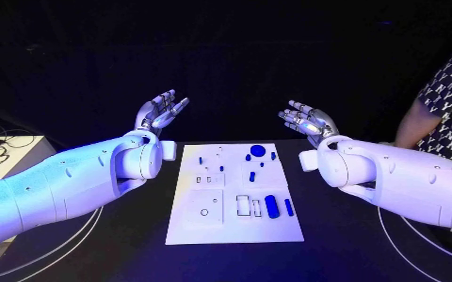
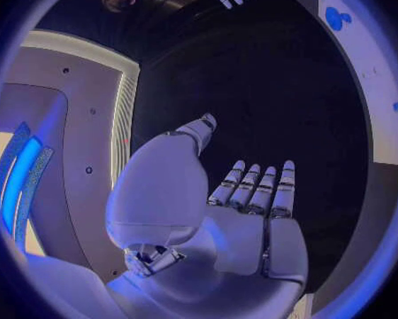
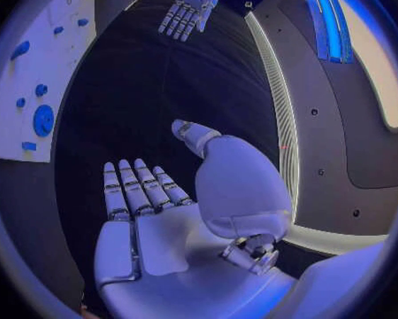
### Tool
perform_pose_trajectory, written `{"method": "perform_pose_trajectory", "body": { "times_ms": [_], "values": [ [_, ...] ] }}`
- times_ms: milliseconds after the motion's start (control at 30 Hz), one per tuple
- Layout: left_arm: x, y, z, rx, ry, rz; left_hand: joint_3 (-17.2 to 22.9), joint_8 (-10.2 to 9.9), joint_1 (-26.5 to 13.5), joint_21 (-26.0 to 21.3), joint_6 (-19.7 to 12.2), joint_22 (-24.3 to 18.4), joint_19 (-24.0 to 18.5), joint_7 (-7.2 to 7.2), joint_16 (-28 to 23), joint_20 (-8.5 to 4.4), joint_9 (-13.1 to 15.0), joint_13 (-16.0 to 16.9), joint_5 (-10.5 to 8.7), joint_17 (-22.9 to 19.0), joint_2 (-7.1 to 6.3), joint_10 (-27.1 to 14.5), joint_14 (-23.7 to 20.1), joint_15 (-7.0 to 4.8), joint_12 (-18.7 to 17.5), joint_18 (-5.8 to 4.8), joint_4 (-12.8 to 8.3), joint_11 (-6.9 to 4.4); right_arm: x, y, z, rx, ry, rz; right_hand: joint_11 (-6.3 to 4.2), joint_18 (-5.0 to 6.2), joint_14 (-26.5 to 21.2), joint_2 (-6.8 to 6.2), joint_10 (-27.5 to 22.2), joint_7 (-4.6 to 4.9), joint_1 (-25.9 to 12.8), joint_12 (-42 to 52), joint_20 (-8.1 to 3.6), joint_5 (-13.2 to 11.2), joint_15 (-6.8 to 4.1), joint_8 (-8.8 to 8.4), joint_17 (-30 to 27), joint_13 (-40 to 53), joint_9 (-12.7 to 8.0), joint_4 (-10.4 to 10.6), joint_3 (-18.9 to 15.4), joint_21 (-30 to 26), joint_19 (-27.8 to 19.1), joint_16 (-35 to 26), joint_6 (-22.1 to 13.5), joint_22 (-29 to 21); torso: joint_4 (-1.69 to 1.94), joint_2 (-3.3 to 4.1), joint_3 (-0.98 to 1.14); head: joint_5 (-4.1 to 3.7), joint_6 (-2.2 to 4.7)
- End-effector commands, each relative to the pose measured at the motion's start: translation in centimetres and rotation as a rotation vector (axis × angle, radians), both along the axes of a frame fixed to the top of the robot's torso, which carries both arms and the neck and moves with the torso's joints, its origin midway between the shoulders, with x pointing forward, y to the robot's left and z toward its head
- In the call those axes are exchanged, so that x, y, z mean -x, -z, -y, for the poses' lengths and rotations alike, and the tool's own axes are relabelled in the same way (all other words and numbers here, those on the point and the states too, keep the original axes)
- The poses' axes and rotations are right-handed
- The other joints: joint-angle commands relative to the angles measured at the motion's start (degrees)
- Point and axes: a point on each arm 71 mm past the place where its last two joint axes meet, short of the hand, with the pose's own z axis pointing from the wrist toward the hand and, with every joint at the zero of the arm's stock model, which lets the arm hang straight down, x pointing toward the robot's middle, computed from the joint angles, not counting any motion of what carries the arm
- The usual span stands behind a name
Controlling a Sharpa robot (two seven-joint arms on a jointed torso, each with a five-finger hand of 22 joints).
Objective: Assemble the parts on the task board
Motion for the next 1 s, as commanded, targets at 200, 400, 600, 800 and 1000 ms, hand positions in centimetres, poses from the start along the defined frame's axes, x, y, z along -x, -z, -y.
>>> {"method": "perform_pose_trajectory", "body": {
  "times_ms": [200, 400, 600, 800, 1000],
  "values": [
    [-0.2, -0.4, 0.3, 0.052, 0.094, 0.022, 0.18, 0.46, 1.46, 0.67, 1.23, 0.23, 1.77, 5.04, 1.01, 0.13, 0.33, 0.23, 0.20, 0.68, 0.08, 2.12, 3.32, 1.43, 0.44, 0.44, 0.65, 0.54, -0.8, -0.8, 0.3, 0.132, -0.152, 0.048, 0.28, 1.99, 10.25, -0.29, 9.38, 8.22, 3.77, 1.12, 0.14, -1.14, -0.25, 2.23, 1.37, 0.63, 1.54, -2.78, 1.21, 1.46, 6.46, 2.04, 8.03, 0.75, -0.01, -0.03, -0.02, -0.20, -0.66],
    [0.1, -0.4, -0.2, 0.042, 0.115, 0.021, 0.97, 3.07, 1.39, 6.61, 8.38, 2.98, 23.60, 6.22, 8.41, -0.05, 2.28, 1.95, 0.20, 6.13, 0.60, 24.78, 27.71, -1.16, 4.59, 3.74, 0.92, 3.32, -1.0, -1.4, 0.3, 0.338, -0.188, 0.182, -1.18, 4.30, 26.41, -1.42, 25.28, 7.27, 6.45, 2.50, -0.03, -2.24, -2.35, 5.30, 3.34, 1.40, 3.66, -4.30, 1.63, 5.77, 25.82, 5.35, 19.48, 2.58, -0.13, 0.21, -0.13, -0.05, -0.82],
    [1.2, -0.8, -0.5, 0.010, 0.188, 0.024, 4.16, 11.95, 0.95, 15.17, 27.62, 6.11, 39.42, 4.24, 19.70, -4.94, 7.49, 3.76, 0.28, 13.49, -0.08, 43.39, 46.92, -7.74, 10.35, 5.39, 0.58, -2.02, -1.2, -2.5, -0.3, 0.601, -0.264, 0.328, -4.37, 5.69, 39.25, -3.11, 37.56, 4.83, 8.58, 2.90, -3.02, -2.91, -6.60, 9.29, 5.76, 1.47, 5.92, -4.86, 3.44, 10.93, 38.04, 9.90, 33.28, 3.75, -0.19, 1.55, -0.37, -0.21, -0.41],
    [3.4, -1.5, -0.2, 0.020, 0.287, 0.016, 6.90, 12.94, 1.39, 20.92, 30.32, 9.05, 44.82, 2.78, 28.18, -8.10, 8.66, 3.91, 0.26, 20.60, -1.28, 48.34, 52.07, -10.23, 10.37, 5.07, -0.96, -3.90, -1.2, -3.3, -1.2, 0.811, -0.331, 0.396, -6.98, 5.31, 51.73, -3.34, 45.20, 3.23, 10.35, 2.17, -8.19, -2.95, -11.03, 9.77, 10.05, 1.59, 6.29, -5.60, -0.07, 20.92, 46.67, 14.67, 37.57, 9.23, 0.03, 3.37, -0.71, -0.83, 0.39],
    [5.9, -2.4, 0.4, 0.060, 0.384, 0.004, 8.62, 11.99, 0.46, 27.96, 29.68, 13.45, 46.04, 2.78, 39.11, -9.19, 9.40, 3.55, 0.34, 29.93, -1.80, 48.35, 52.30, -10.80, 8.25, 5.00, -2.19, -4.01, -1.4, -4.0, -1.8, 0.983, -0.376, 0.425, -8.96, 5.49, 62.08, -3.86, 49.40, 1.79, 10.28, 1.70, -11.26, -2.94, -13.96, 9.05, 17.21, 1.76, 6.53, -5.58, -1.15, 33.02, 50.78, 21.30, 40.95, 17.12, 0.54, 5.11, -0.88, -1.60, 1.44]
  ]
}}
